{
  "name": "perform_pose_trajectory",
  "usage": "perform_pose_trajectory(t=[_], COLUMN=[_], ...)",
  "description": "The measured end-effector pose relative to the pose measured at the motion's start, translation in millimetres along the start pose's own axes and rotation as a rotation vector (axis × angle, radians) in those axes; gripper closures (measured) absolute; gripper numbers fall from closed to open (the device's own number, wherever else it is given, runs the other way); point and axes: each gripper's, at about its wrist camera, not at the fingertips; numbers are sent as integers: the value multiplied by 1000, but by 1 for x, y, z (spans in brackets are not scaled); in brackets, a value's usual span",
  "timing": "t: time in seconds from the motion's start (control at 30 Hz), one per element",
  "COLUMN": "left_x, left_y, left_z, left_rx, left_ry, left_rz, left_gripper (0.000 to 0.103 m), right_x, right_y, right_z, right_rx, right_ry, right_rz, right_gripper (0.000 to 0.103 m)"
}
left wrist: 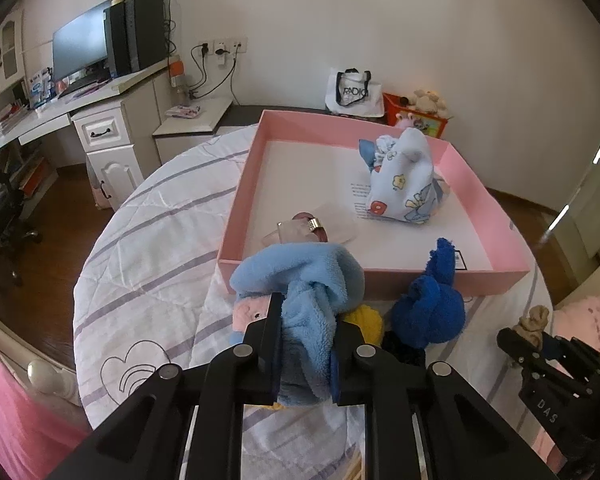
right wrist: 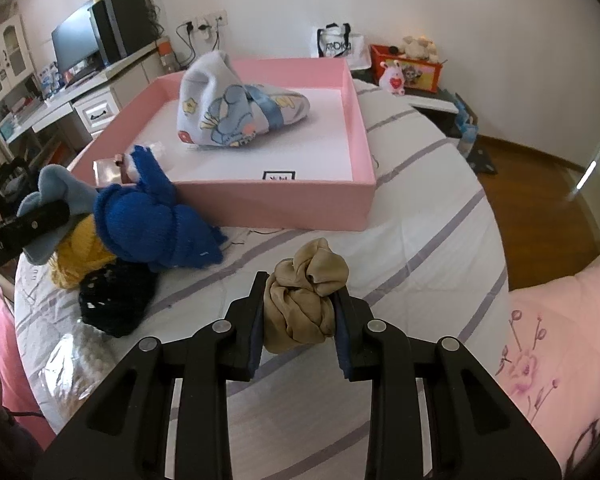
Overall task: Organize soft objects
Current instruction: 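Lift the blue hat with the left gripper while the right gripper carries the scrunchie over the pink tray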
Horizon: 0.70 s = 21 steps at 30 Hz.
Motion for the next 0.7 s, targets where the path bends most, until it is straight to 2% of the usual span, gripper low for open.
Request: perform_pose_trajectory(t=[0.3,0.7], left_x=[-32,-90], left_y=[4,18], left_z=[1,-7], left_rx=[0,14], left_ry=[-8,-26], left_rz=[-56,-157], left_gripper=[89,89], right_x=[-30,-89], right_y=[-1,-4], right_z=[6,18], right_rx=[-3,-18], right_ry=[8,-7], right_rz=[-65,-200], right_gripper=[76,76])
Point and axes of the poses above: each gripper's, at about its wrist camera, not at the fingertips, and x roughly the way its jaws point, z to its left, y to its underside
